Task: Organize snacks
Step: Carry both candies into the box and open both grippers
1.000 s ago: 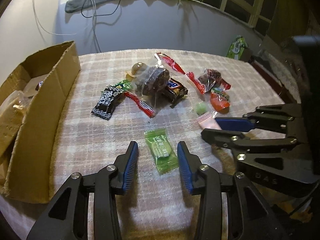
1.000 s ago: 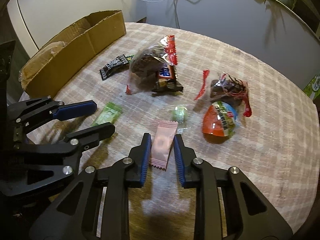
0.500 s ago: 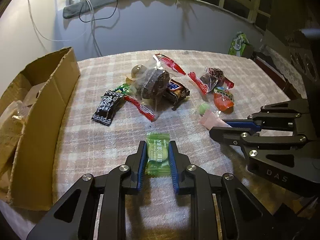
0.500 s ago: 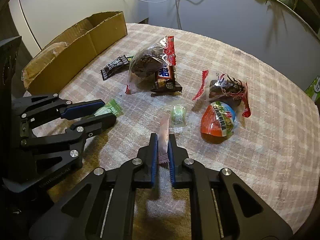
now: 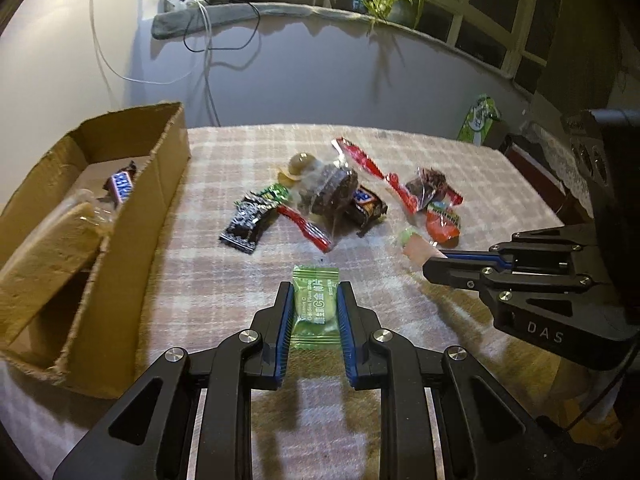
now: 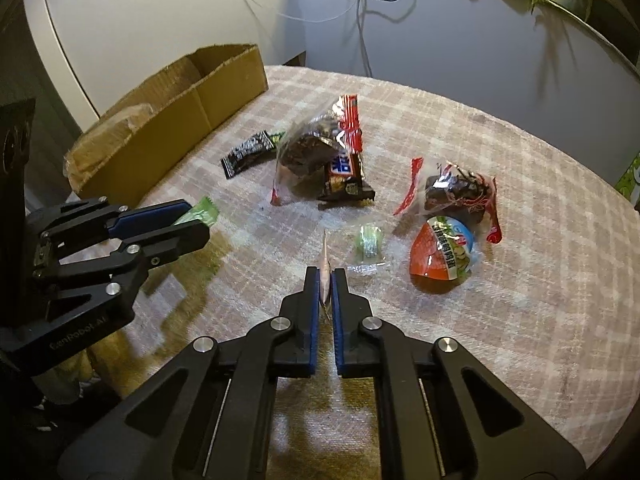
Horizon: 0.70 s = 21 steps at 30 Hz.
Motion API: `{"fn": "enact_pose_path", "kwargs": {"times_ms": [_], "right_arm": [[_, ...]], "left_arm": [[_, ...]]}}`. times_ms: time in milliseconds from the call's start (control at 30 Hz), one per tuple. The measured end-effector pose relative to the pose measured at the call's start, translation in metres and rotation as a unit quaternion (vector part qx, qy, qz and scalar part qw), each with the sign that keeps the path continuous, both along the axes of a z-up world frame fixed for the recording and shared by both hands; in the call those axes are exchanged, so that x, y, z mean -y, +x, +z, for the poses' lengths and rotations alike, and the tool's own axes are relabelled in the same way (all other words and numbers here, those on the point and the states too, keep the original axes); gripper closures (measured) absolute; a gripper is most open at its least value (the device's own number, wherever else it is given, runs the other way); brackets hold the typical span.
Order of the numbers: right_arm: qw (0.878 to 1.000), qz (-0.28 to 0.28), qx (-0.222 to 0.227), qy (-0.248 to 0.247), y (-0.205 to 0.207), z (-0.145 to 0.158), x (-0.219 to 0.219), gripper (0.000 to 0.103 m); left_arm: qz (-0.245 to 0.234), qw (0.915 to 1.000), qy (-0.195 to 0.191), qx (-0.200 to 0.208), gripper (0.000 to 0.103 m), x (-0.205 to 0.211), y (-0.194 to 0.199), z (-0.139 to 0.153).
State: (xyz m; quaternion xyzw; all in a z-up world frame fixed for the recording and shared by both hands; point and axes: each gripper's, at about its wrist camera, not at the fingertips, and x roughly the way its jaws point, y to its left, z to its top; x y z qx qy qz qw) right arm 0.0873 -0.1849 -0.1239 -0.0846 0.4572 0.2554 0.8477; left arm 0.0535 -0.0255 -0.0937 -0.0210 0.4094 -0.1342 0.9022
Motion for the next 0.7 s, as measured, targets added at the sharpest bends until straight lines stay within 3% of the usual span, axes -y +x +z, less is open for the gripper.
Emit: {"fn": "enact_pose_path", "kwargs": {"times_ms": [267, 700], "right_arm": [[0.999, 0.016, 0.036, 0.021, -0.002, 0.039, -0.012, 0.097], [0.993, 0.081, 0.069, 0.061, 0.014, 0.084, -0.081, 0.097]], "left_arm": [[0.023, 0.9990, -0.012, 0.038, 0.083, -0.023, -0.009, 0.030], [0.107, 0.9915, -0.012, 0.073, 0.083, -0.096, -0.013, 0.055]]}}
